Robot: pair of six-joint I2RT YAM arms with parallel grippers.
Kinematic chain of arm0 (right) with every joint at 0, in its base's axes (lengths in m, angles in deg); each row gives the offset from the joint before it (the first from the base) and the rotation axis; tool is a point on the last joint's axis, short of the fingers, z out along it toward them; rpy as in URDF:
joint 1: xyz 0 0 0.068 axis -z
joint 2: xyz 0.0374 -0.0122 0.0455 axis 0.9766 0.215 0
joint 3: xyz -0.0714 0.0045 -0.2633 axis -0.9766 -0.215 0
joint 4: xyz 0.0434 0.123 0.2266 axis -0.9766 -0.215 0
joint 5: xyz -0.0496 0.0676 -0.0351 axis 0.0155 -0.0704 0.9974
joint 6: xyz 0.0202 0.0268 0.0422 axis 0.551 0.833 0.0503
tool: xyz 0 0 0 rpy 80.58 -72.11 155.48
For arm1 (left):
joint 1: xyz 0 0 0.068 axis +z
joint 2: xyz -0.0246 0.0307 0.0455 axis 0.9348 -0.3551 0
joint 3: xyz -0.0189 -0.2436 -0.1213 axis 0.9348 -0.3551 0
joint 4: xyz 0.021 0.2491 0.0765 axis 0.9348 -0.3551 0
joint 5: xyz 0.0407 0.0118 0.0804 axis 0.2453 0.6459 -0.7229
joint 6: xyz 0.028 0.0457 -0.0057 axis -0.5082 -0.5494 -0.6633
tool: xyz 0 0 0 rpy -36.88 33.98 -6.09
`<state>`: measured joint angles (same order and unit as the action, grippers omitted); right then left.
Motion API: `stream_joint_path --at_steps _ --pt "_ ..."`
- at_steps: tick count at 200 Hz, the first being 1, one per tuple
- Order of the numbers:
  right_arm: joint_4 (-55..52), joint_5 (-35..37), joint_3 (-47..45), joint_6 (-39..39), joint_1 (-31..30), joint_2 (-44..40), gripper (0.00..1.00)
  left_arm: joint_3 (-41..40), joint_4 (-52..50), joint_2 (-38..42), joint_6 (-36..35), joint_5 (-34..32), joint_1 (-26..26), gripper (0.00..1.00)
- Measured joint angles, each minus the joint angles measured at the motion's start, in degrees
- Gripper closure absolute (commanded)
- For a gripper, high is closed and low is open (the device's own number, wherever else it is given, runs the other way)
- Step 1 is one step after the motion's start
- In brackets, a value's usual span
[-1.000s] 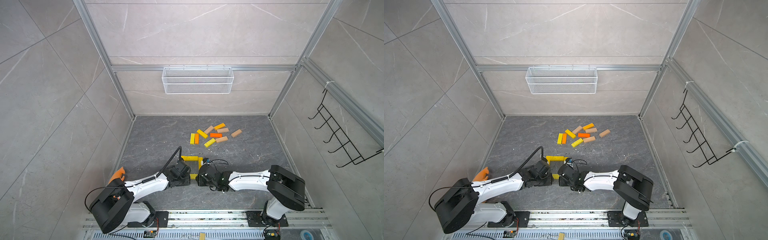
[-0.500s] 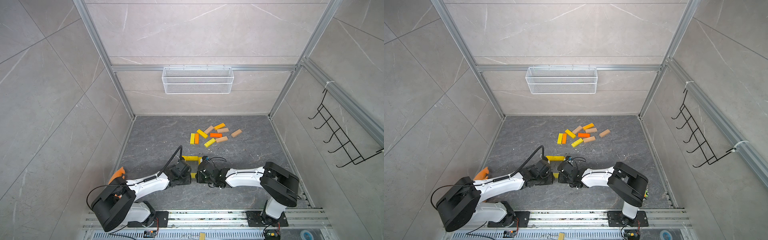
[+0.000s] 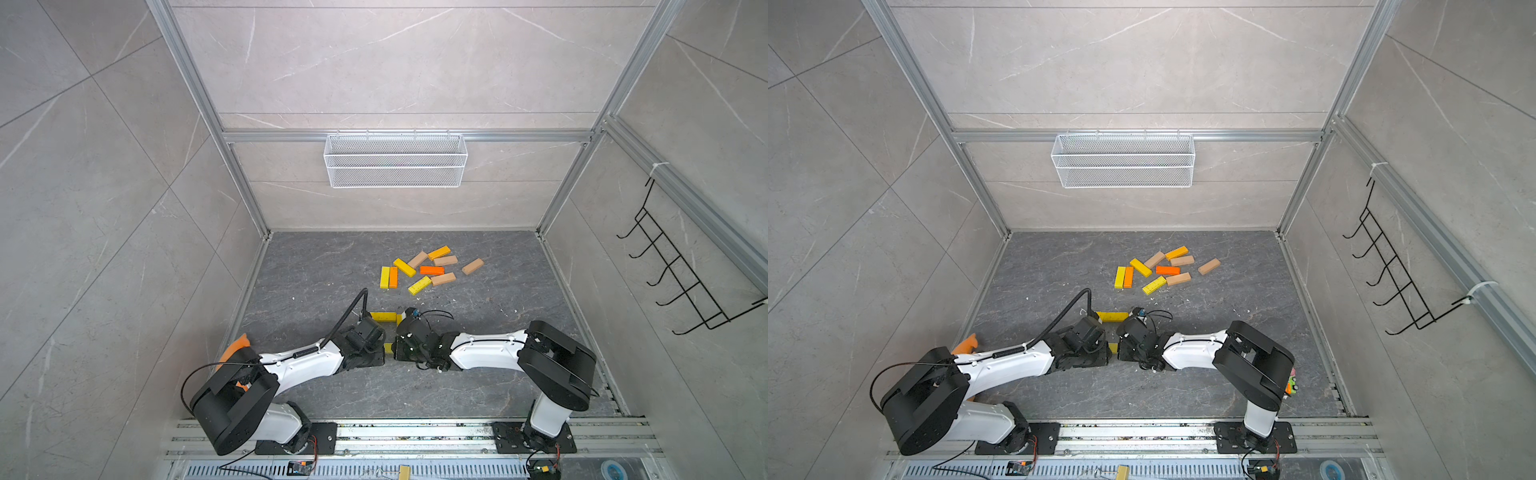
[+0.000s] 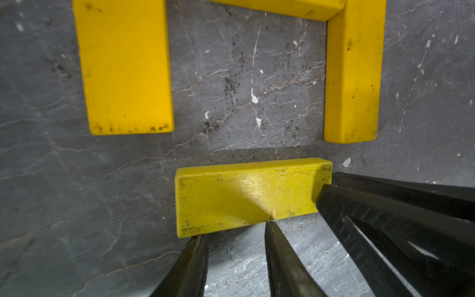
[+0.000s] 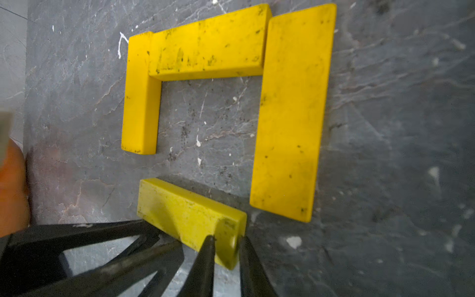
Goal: Assemble the number 8 with building blocks
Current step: Assemble the building block at the center of the board.
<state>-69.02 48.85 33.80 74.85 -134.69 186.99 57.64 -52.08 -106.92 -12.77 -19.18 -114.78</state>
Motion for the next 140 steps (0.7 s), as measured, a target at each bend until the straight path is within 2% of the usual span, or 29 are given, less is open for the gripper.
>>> stream_joint_path --at_steps 64,140 --pt "-1.6 1.1 0.2 -1.1 0.2 -1.2 0.79 0.4 0.7 -0.6 0.2 0.6 0.2 0.59" --pt "-7.8 5.7 0.2 -4.8 0.7 -14.3 0.77 0.5 1.9 -1.1 2.1 1.6 -0.2 0.58"
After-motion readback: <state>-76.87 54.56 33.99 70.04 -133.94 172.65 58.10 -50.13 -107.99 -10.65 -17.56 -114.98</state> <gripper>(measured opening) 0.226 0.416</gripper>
